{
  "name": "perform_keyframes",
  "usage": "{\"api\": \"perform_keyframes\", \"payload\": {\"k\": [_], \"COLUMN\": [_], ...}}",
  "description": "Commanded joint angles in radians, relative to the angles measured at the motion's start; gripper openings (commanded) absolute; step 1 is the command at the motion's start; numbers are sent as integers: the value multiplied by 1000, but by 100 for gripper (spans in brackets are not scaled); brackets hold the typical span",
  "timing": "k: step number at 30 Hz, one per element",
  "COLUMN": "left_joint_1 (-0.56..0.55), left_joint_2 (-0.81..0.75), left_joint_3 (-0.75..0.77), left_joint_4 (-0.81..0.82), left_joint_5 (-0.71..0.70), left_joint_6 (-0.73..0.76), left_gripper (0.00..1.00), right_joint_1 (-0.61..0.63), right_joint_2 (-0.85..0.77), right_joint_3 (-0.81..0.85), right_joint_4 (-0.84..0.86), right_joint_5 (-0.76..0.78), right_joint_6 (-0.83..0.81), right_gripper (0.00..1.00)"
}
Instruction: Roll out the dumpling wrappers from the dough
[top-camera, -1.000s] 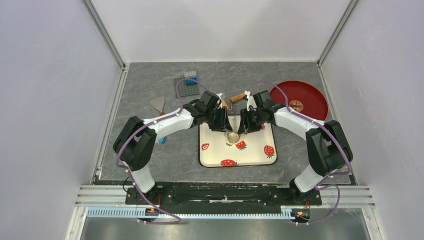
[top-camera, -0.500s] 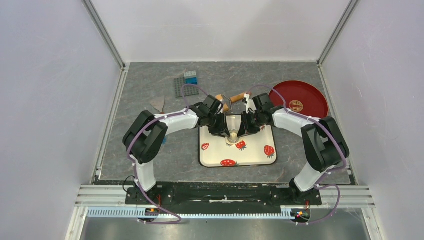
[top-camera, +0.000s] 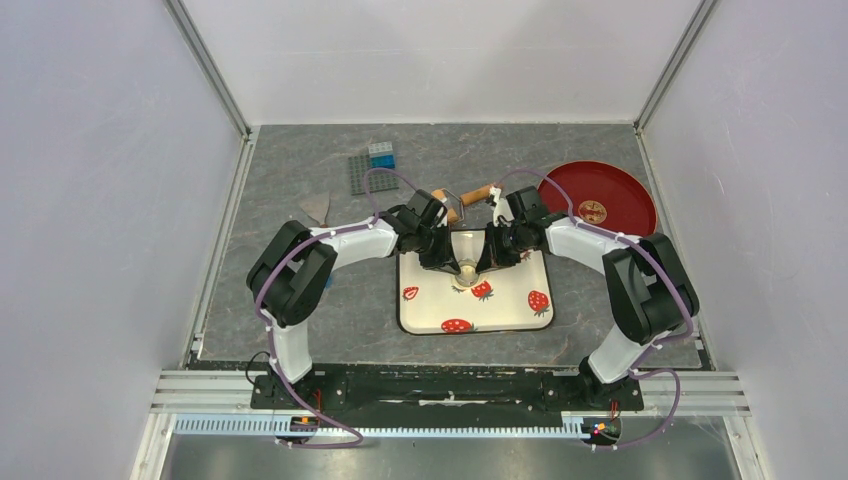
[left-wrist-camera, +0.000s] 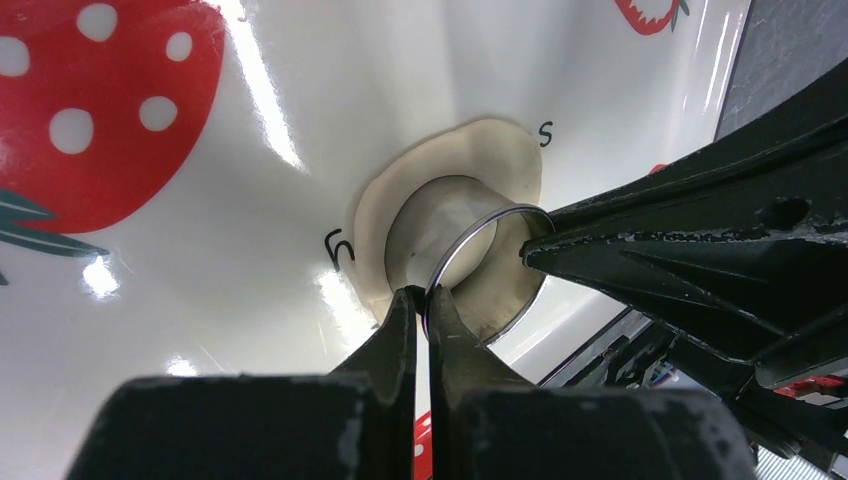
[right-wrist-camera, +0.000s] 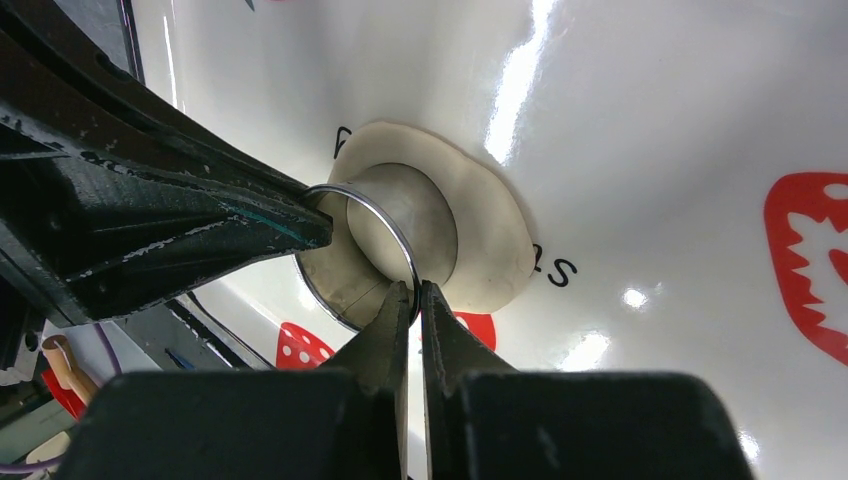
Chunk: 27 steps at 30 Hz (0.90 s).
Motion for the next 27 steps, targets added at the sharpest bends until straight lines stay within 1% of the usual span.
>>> {"api": "perform_keyframes", "payload": {"k": [1,2,3,4,6,8,9,11,14,15,17,21,24,27], "left_joint_1": [1,1,1,0,1,2,3,10,31,39,63,137,212,296], "left_joint_2": [36,32,23,15,-17,-55,-74,-123,-201,-226,-281,-405,-480,-542], "left_joint_3": [-17,-14,-10,-7,-11,-17,-20,-37,-86,-109,-166,-303,-401,-487], "left_joint_4": [-1,0,0,2,38,76,91,138,224,238,315,411,412,362], "left_joint_5": [-26,-22,-19,-14,11,35,38,56,85,91,112,161,209,249], "left_joint_6": [14,15,16,17,5,-10,-20,-45,-91,-105,-128,-166,-158,-126], "left_gripper": [2,2,4,8,20,31,35,40,44,46,47,49,51,51], "right_joint_1": [2,1,2,2,2,2,2,2,-1,-1,-4,-20,-45,-76], "right_joint_2": [20,15,6,-7,-34,-65,-83,-117,-161,-170,-191,-238,-270,-289], "right_joint_3": [-18,-11,-5,4,20,38,48,63,82,83,77,31,-21,-66], "right_joint_4": [-28,-29,-33,-34,-34,-34,-34,-37,-52,-54,-58,-48,-32,-19], "right_joint_5": [65,62,58,56,37,27,23,21,24,24,24,23,23,7], "right_joint_6": [-37,-38,-38,-36,-27,-16,-12,-2,5,7,9,17,19,12], "right_gripper": [0,2,7,17,35,49,55,65,76,79,83,87,87,86]}}
